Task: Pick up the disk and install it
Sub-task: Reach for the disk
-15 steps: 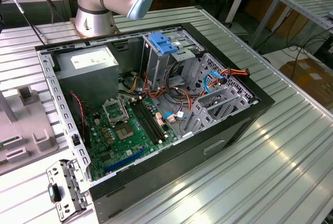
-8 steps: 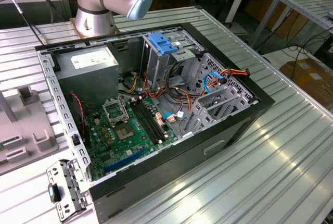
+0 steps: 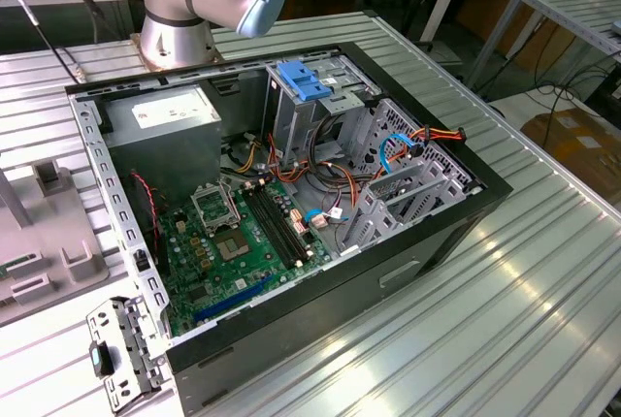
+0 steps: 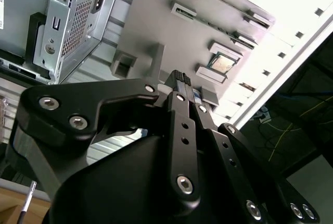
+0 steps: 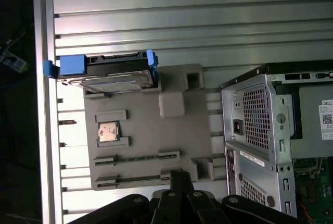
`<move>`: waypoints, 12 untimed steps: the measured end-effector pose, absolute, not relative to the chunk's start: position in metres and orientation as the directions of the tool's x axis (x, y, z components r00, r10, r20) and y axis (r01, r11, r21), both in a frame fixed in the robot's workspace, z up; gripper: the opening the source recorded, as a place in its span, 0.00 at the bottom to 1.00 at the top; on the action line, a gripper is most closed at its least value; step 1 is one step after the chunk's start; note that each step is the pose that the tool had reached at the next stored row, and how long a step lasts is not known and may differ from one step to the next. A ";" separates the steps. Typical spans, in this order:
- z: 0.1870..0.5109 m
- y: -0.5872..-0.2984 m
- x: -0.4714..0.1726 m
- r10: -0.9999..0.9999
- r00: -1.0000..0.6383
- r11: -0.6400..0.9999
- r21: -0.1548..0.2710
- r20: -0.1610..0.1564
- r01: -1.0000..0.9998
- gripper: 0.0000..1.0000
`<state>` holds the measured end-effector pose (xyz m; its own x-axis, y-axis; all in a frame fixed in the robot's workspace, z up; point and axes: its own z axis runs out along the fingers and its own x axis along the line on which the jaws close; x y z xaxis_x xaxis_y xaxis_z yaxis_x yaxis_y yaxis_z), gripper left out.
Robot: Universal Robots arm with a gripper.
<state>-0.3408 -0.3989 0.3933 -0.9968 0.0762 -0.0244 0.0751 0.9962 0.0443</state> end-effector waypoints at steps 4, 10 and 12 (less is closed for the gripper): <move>0.393 -0.399 -0.344 0.076 -0.997 0.996 0.044 -0.024 0.075 0.11; 0.391 -0.398 -0.367 0.076 -0.997 0.996 0.044 -0.025 0.075 0.11; 0.391 -0.397 -0.369 0.076 -0.997 0.996 0.044 -0.024 0.075 0.11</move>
